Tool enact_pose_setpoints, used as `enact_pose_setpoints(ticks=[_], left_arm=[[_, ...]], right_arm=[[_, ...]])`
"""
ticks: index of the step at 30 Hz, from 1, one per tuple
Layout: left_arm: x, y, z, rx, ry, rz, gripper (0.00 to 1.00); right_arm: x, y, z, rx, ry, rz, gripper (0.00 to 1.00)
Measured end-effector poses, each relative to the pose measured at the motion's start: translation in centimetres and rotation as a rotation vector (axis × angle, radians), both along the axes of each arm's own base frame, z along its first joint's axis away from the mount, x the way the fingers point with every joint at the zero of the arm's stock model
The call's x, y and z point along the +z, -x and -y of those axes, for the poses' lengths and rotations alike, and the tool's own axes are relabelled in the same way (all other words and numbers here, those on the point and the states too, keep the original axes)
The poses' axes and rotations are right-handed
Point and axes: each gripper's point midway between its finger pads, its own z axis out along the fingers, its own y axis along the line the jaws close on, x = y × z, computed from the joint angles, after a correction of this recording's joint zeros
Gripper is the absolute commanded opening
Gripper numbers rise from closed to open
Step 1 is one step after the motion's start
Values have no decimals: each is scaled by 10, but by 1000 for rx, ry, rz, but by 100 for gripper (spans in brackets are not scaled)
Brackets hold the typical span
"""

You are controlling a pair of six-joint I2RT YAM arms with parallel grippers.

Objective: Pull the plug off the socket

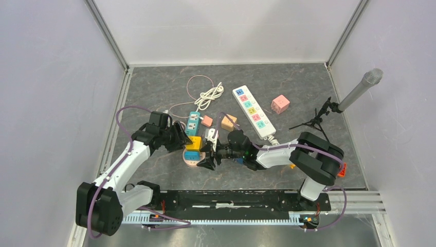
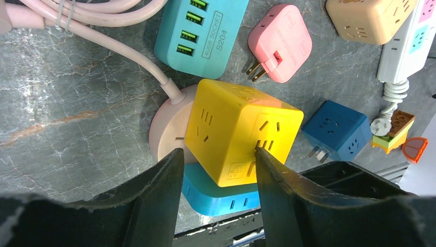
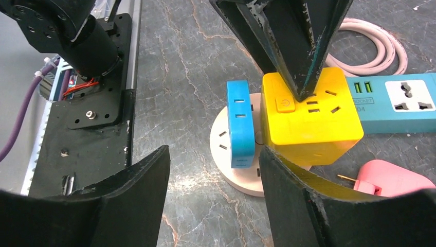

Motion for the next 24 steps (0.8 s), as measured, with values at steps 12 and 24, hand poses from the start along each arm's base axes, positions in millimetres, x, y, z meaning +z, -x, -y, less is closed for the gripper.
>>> enact_pose_setpoints(ticks=[12, 24], left_arm=[[0, 0, 0, 0, -1, 0, 60], [-1, 1, 2, 2, 20, 18, 57]], right_arm=[[-8, 2, -21, 58, 12, -2, 52], [-20, -18, -31, -42, 54, 40, 0]])
